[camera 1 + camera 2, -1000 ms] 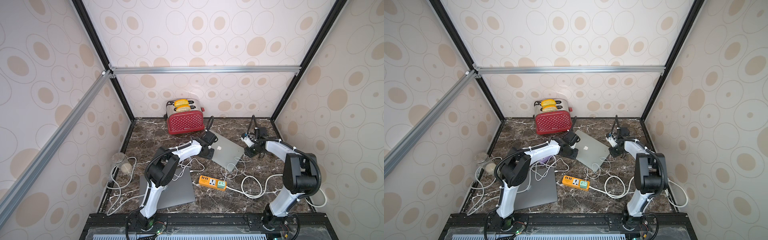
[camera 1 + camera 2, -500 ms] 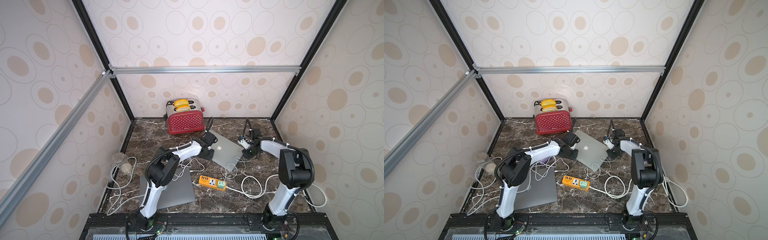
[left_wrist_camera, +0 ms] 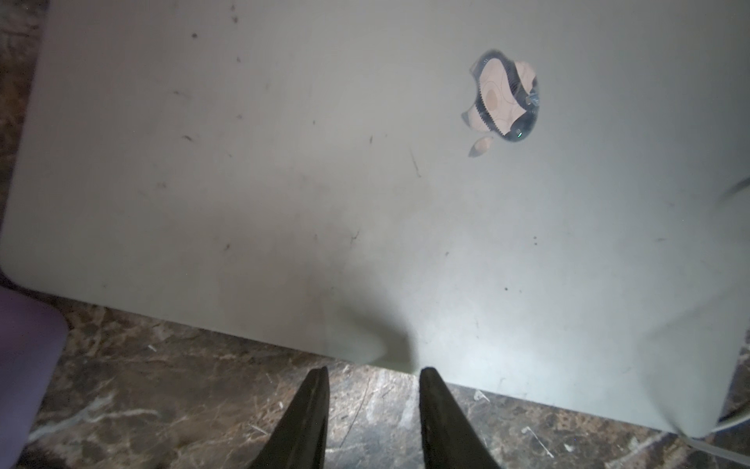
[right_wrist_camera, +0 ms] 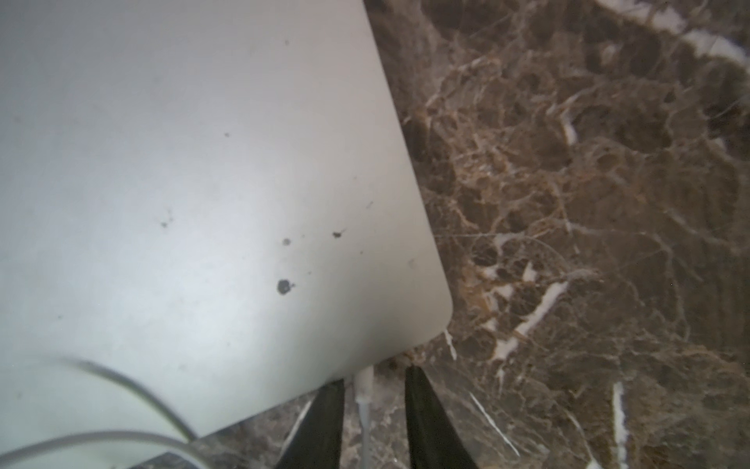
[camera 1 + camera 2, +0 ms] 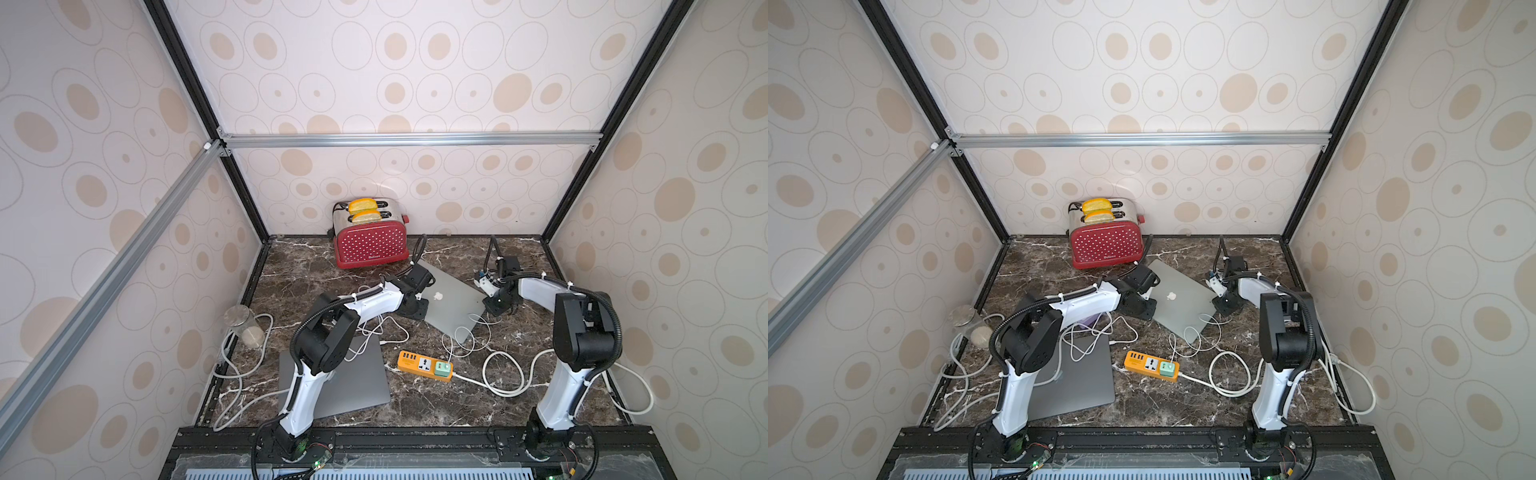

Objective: Unplug the laptop charger
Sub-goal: Remove the charging cable from the laptop.

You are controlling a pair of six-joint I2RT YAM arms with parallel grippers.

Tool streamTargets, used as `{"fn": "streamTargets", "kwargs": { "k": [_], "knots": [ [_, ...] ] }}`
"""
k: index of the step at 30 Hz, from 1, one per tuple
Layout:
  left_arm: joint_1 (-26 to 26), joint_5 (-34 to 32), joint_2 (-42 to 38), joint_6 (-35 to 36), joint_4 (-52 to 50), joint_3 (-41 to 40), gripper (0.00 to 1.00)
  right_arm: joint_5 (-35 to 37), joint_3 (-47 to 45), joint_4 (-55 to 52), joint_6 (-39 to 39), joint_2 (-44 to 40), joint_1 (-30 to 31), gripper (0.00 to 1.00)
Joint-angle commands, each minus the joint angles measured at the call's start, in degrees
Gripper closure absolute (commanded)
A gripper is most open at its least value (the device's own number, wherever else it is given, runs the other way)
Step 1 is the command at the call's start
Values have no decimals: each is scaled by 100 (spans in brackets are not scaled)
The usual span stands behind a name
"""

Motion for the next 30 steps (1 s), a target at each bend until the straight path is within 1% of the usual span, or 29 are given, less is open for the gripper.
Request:
{"fn": "streamTargets", "kwargs": {
  "k": [1,9,16,19,24,30],
  "knots": [
    [-43,9,33,-65,-56,22,61,-46,121,-102,-152,100,15,74],
    [-49,18,52,-56,-58,20,61,-20,111,-102,-248,173,15,82],
    [-47,25,60,-65,-64,8,61,7,161,-167,-319,277,15,86],
    [-51,33,85,-74,-58,8,60,67,148,-210,-380,267,15,90],
    [-47,75,122,-92,-38,36,60,327,107,-348,-439,225,15,91],
    [-46,97,96,-57,-80,75,60,895,-90,-585,-348,65,-7,92]
  ]
}}
